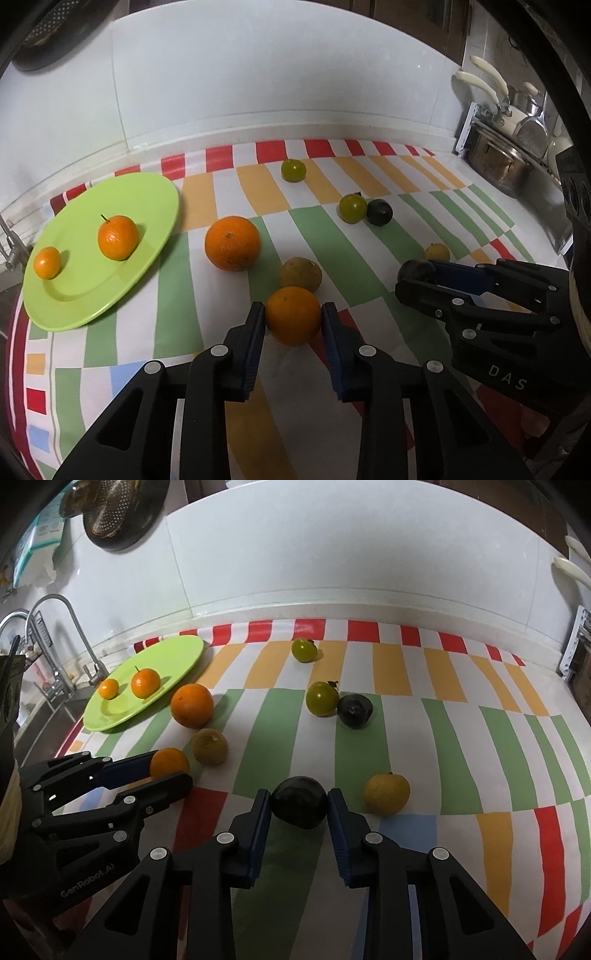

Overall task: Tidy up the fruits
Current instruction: 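Grasp a large orange with the left gripper while the right gripper grasps a dark plum, then carry the orange in the left gripper to the plate while the right gripper carries the plum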

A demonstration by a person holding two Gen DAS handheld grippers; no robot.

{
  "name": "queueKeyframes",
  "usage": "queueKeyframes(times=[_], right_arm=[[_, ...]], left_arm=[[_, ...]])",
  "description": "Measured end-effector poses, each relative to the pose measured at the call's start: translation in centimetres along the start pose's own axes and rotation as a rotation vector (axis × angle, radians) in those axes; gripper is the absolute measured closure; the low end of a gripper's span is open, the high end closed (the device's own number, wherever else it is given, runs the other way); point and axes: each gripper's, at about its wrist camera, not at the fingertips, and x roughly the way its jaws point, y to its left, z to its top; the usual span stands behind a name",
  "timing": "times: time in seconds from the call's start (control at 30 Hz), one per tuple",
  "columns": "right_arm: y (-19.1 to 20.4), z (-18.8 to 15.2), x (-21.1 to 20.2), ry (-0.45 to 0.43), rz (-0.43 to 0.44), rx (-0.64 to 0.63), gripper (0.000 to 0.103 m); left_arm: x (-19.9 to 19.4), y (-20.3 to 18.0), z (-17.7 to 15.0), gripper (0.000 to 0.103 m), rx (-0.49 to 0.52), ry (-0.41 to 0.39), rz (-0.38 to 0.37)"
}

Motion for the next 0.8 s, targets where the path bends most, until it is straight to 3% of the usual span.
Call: queueKeyframes(times=[0.8], right_arm=[[5.3, 1.8, -3.9, -0.091, 0.041, -0.103, 0.071]], left_arm=[[-6.3, 2.7, -0.6, 0.073, -0.065, -0.118, 0.063]])
